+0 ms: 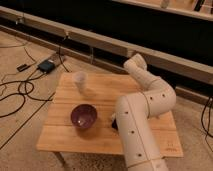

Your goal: Place the bottle in the ceramic bowl

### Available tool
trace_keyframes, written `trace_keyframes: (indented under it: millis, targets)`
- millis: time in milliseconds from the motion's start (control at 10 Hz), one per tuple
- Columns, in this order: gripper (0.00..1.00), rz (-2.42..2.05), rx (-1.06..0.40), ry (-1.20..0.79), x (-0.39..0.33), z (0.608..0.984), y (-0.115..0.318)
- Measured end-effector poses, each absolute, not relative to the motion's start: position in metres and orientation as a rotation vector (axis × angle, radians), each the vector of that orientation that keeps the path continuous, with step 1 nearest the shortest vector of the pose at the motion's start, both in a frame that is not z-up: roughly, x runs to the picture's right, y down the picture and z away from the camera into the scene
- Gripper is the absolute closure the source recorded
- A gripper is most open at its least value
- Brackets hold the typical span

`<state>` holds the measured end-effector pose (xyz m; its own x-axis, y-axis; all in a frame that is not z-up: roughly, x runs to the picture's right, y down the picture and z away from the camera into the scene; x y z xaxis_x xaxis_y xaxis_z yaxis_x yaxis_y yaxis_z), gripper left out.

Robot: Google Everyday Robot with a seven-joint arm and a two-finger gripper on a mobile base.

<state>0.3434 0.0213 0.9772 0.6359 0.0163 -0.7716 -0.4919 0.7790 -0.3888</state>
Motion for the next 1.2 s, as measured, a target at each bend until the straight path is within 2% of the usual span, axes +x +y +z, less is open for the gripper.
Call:
trace_keyframes:
  millis: [700, 1200]
  targets:
    - [1.00, 0.374, -0.625, 0.826, 0.325, 0.950, 0.000]
    - [1.00, 0.355, -0.555, 0.677, 0.225, 0.923, -0.045]
